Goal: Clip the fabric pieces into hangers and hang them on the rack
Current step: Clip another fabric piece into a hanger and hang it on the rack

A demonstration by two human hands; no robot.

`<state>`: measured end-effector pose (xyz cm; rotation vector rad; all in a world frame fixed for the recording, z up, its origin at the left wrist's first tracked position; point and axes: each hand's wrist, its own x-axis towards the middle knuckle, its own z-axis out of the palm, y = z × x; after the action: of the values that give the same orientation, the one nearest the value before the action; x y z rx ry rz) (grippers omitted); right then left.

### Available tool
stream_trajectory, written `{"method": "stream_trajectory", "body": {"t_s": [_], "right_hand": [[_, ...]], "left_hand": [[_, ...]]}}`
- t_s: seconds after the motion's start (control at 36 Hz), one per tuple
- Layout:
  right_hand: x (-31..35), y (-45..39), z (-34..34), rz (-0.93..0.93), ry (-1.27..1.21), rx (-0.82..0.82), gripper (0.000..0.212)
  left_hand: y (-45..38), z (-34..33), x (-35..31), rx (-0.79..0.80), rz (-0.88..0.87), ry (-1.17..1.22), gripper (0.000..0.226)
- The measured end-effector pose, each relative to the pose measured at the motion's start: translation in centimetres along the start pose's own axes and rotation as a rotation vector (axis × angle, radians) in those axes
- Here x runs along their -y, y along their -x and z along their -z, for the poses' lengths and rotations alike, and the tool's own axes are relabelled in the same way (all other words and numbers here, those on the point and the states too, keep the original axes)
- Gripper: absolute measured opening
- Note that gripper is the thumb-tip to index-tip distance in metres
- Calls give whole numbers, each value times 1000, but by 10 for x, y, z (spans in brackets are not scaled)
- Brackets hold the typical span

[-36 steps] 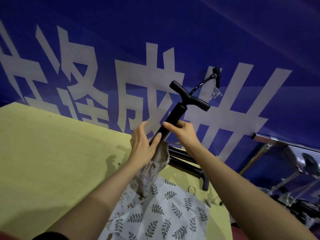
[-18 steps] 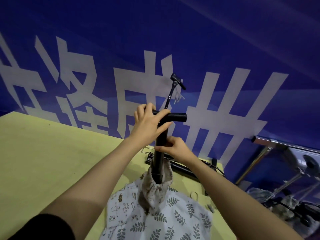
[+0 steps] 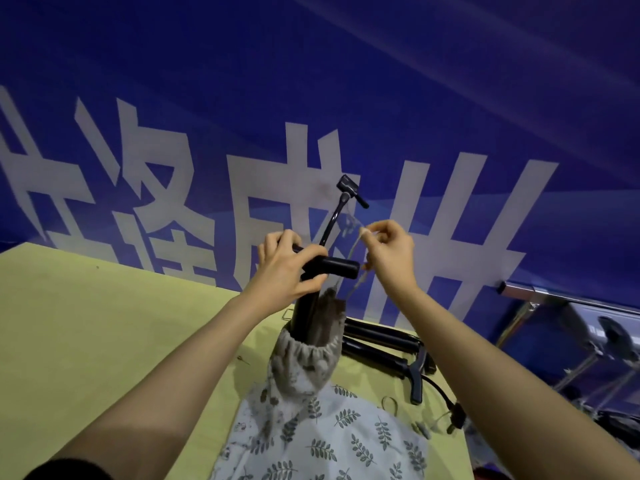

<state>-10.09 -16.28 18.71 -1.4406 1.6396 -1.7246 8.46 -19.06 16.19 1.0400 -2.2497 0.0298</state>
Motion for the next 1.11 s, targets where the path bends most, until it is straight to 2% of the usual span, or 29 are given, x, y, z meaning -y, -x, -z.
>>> {"method": "stream_trajectory", "body": {"t_s": [0.08, 0.17, 0.31, 0.42, 0.53, 0.58, 0.67, 0.83, 0.94, 1.11], "right_hand": [[19, -8, -1, 22, -65, -43, 30], [39, -15, -3, 73, -93, -26, 35], [59, -17, -11, 192, -1, 9, 33], [64, -15, -12, 351, 119, 38, 33], [70, -19, -11, 583, 313, 30, 32], [75, -23, -9, 639, 364, 9, 33], [81, -23, -7, 605, 327, -43, 33], [90, -17, -4, 391, 103, -118, 40], [96, -15, -1, 291, -7, -208, 43], [96, -14, 4, 215, -41, -299, 41]], "left_hand": [[9, -2, 2, 112, -4, 35, 42], [21, -9, 1, 234, -1, 106, 48], [18, -10, -18, 205, 179, 190, 56], [8, -14, -30, 135, 358, 74, 50], [5, -19, -34, 133, 388, -6, 55], [5, -23, -35, 130, 379, -31, 58], [5, -26, -37, 97, 394, -52, 60], [5, -27, -47, 54, 381, -20, 59], [5, -25, -47, 114, 348, -21, 51], [5, -24, -48, 180, 348, -68, 51]]}}
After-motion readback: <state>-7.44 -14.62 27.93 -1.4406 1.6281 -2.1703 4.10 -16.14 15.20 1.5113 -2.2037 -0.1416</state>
